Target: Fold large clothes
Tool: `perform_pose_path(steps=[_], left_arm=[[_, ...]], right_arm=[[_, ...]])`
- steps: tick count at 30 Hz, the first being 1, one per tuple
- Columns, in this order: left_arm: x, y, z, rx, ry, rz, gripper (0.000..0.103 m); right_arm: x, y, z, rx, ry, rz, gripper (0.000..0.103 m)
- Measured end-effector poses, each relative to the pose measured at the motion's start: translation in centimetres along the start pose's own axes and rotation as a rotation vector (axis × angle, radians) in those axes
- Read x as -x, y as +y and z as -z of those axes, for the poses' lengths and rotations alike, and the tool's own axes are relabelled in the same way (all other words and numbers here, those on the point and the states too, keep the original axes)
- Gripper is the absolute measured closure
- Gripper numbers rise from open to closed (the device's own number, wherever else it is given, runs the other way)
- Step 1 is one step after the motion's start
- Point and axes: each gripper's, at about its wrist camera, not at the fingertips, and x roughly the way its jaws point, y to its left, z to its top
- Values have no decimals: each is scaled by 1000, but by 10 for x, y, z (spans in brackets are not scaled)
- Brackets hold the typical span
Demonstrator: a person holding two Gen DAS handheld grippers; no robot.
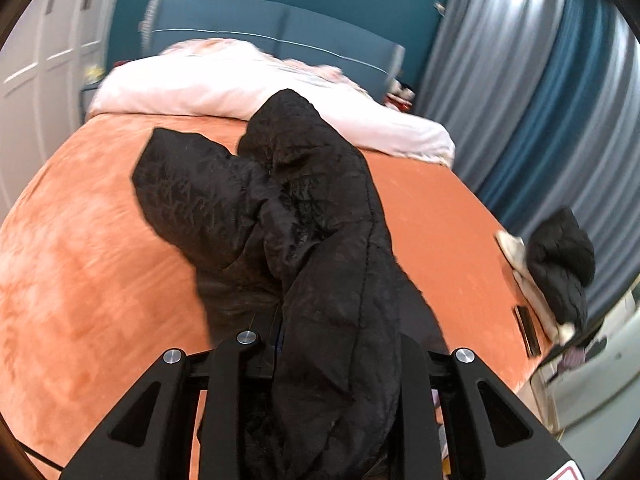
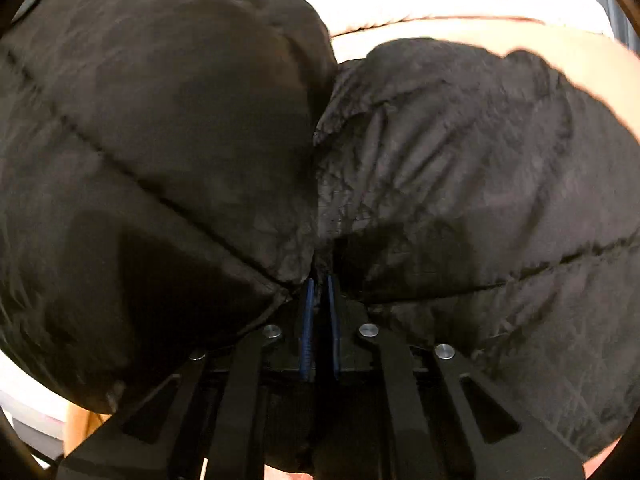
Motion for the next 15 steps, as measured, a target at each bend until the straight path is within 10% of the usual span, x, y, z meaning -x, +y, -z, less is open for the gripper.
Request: perform_pose_path(steps=[8, 15], left_arm=[[-103, -94, 17, -236, 154, 39, 83], [-159, -129, 58, -359, 225, 0, 82]], right_arm=[[48, -70, 35, -293, -47, -209, 103], [159, -138, 60, -416, -162, -43, 98]])
